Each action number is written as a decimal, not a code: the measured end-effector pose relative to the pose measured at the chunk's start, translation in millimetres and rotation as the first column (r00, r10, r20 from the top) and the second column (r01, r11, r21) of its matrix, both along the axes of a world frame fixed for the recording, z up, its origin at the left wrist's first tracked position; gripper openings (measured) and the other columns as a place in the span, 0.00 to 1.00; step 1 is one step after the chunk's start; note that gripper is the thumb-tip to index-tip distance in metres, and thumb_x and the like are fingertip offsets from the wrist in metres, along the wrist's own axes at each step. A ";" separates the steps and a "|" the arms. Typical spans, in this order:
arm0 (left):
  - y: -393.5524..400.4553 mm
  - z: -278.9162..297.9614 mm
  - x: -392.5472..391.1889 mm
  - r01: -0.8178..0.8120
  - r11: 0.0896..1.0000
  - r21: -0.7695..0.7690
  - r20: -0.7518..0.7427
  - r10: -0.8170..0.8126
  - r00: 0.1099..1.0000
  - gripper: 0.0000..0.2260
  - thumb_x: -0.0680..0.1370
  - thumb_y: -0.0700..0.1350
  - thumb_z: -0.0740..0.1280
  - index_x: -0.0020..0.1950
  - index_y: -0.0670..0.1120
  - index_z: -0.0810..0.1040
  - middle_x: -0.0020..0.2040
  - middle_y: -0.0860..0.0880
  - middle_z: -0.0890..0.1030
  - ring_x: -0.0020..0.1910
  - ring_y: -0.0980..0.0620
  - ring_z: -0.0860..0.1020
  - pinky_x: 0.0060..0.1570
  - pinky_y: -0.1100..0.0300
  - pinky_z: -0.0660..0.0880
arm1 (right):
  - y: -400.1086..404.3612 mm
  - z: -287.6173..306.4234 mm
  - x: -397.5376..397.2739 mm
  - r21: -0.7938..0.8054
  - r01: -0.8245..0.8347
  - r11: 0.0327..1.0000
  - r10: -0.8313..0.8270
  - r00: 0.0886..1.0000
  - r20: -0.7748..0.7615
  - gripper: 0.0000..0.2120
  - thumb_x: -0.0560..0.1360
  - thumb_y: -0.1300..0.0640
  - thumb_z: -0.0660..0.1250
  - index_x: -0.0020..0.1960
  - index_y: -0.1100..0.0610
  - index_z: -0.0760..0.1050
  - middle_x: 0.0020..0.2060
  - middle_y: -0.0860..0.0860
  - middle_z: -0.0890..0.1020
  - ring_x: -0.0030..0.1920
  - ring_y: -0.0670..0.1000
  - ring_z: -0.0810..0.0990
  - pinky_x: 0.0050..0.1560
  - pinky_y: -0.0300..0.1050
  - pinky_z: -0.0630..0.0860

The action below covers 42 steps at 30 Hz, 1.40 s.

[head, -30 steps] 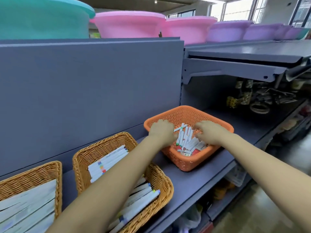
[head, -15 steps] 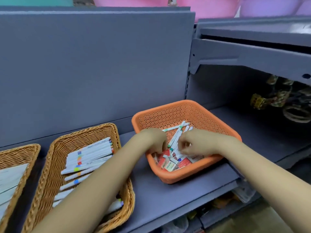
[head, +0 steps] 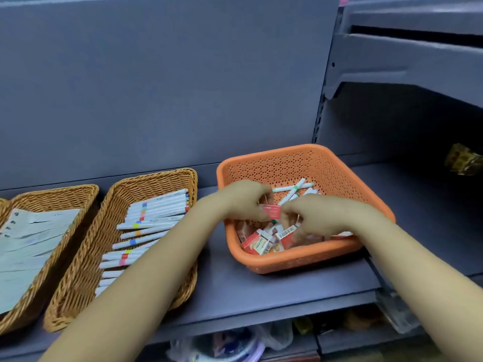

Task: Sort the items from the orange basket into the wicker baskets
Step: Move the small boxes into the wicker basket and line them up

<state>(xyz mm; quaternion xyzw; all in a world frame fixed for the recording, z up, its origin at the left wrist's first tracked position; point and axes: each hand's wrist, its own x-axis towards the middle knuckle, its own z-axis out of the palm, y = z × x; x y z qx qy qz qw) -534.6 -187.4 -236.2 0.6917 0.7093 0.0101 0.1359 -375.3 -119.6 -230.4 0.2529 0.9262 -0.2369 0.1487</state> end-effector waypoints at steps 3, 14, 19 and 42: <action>-11.6 7.2 -3.0 -0.092 0.981 0.170 0.156 0.066 0.986 0.13 0.72 0.46 0.70 0.56 0.47 0.76 0.49 0.51 0.80 0.45 0.53 0.76 0.44 0.61 0.69 | 7.7 4.8 10.4 -0.135 0.139 0.981 -0.168 0.958 -0.233 0.05 0.73 0.57 0.69 0.46 0.50 0.74 0.46 0.52 0.80 0.38 0.50 0.80 0.33 0.37 0.75; -55.5 21.9 -11.9 -0.307 0.828 0.470 0.540 0.006 0.842 0.12 0.72 0.44 0.72 0.50 0.56 0.73 0.48 0.60 0.80 0.37 0.61 0.77 0.43 0.66 0.74 | -15.3 17.0 9.2 -0.679 0.060 0.732 -0.628 0.449 -0.636 0.08 0.74 0.67 0.67 0.49 0.56 0.77 0.38 0.50 0.81 0.39 0.49 0.83 0.38 0.37 0.78; -66.5 22.4 -12.1 -0.401 0.779 0.482 0.681 -0.045 0.731 0.10 0.71 0.44 0.71 0.48 0.54 0.75 0.44 0.58 0.80 0.40 0.61 0.79 0.40 0.67 0.75 | -29.7 19.8 0.0 -0.706 -0.039 0.707 -0.640 0.390 -0.662 0.16 0.72 0.70 0.67 0.56 0.57 0.75 0.45 0.52 0.84 0.43 0.46 0.83 0.39 0.35 0.77; -74.5 20.8 -15.6 -0.537 0.800 0.269 0.930 -0.069 0.362 0.15 0.82 0.49 0.56 0.44 0.43 0.76 0.27 0.49 0.74 0.23 0.56 0.68 0.24 0.66 0.65 | -59.1 12.3 -26.7 -0.863 -0.212 0.459 -0.839 0.215 -0.499 0.18 0.63 0.58 0.70 0.52 0.61 0.73 0.43 0.54 0.82 0.43 0.48 0.82 0.42 0.39 0.80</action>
